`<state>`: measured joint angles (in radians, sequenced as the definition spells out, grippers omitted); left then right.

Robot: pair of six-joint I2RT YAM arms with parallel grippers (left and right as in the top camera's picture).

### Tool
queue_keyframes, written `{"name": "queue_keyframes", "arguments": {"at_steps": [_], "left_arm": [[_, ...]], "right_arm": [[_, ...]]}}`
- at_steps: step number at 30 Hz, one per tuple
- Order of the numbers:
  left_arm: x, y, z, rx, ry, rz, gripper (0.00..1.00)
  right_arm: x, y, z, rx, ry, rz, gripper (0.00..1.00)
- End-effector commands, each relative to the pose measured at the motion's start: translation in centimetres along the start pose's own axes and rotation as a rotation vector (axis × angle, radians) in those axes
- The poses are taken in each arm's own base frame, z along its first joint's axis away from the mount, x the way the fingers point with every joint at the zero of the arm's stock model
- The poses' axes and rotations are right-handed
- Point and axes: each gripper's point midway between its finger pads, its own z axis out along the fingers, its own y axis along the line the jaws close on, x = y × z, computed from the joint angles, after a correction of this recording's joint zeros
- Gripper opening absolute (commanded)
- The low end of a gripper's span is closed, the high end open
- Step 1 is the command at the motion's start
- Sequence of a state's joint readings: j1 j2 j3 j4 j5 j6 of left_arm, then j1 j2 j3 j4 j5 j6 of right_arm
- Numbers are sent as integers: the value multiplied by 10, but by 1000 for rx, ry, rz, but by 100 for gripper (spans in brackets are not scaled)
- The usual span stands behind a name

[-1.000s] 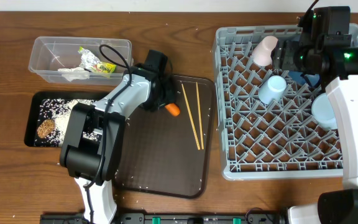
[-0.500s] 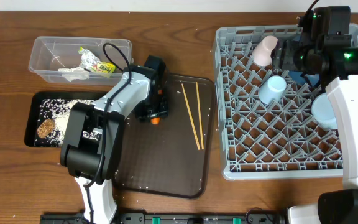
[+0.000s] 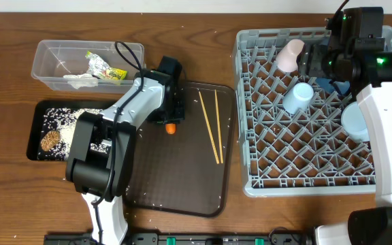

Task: Sort waste into correct bins and load items into the dishwasher rack
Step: 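Carry the carrot to the black rice tray and lower it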

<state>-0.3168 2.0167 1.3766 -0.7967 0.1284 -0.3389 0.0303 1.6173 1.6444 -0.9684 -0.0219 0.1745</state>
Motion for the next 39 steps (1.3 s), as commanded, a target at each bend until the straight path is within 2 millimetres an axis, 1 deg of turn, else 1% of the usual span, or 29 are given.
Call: {"name": "queue_keyframes", "arguments": {"at_steps": [1,4,7,11,14,16,18,20,23,25,28,32,36,39], "left_arm": [[-1,4,-11,-20,6,9,6],[5,7,-30,-28,22,7,6],[7,12,-57,-24,10,-11,6],[2,27,-89,-2,-55,-55,6],[-4,50,-113,2,-116,-119,6],[-9,75,-126,-27,-157,-186,6],[-12,101,-133,-64,-182,-262,6],[-15,125,-135,-94,-190,-322,6],[-12,161,-130,-128,-185,-452,6],[-10,177,-124,-131,-178,-521,6],[-2,197,-109,-138,-157,-611,6],[13,209,-91,-148,-120,-663,6],[23,211,-74,-153,-97,-667,6],[28,211,-65,-155,-86,-666,7]], "right_arm": [[2,-6,4,23,9,-4,82],[1,-6,4,23,6,-4,82],[0,-5,4,22,3,-4,83],[1,-5,4,22,5,-4,83],[1,-6,4,22,5,-4,83],[0,-5,4,21,1,-4,83],[-1,-5,4,21,-1,-4,83],[-1,-5,4,21,0,-4,83],[-1,-5,4,21,1,-4,83],[0,-5,4,21,1,-4,83],[0,-5,4,21,1,-4,83],[0,-5,4,21,1,-4,83],[0,-5,4,21,1,-4,83],[0,-5,4,21,1,-4,83]]}}
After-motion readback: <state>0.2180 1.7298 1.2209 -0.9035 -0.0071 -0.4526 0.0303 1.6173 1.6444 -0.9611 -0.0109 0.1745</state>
